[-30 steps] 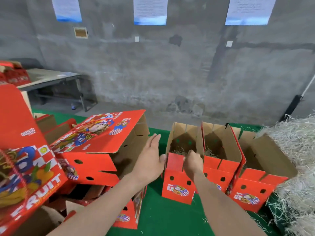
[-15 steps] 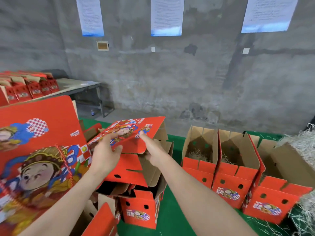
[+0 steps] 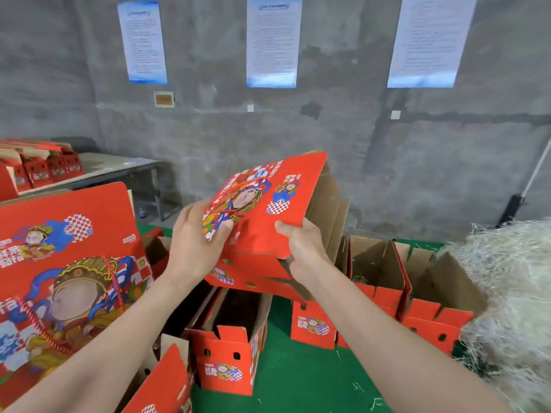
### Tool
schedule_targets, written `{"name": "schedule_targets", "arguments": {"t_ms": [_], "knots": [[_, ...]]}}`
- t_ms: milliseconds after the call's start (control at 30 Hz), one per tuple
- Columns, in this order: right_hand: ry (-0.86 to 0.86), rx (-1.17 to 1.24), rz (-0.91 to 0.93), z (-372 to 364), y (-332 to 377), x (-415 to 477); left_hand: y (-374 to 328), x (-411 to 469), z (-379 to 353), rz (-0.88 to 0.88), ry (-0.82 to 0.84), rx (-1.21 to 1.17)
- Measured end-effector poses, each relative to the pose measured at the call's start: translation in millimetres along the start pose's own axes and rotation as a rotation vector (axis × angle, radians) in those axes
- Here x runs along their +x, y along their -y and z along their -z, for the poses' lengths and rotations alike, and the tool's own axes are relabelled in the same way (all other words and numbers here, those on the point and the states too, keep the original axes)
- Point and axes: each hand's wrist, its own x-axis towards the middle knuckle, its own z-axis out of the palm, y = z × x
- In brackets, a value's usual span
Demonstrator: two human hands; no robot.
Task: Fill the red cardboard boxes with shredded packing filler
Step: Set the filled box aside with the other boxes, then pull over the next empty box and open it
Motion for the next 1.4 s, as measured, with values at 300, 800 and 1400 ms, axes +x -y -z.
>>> {"name": "schedule_targets", "arguments": {"t_ms": [300, 800, 1400], "knots": [[0.168, -0.852, 0.309, 182.7, 88.8, -149.4, -136.7, -26.6, -14.4, -0.378, 0.253, -0.049], [0.622, -1.659, -0.168, 358.0, -26.0, -265.1, -120.8, -237.5, -119.1, -0.339, 0.817, 0.162], [0.578, -1.293, -0.294, 362.9, -38.5, -317.5, -129.0, -259.7, -147.1, -0.385, 1.171, 0.323]]}}
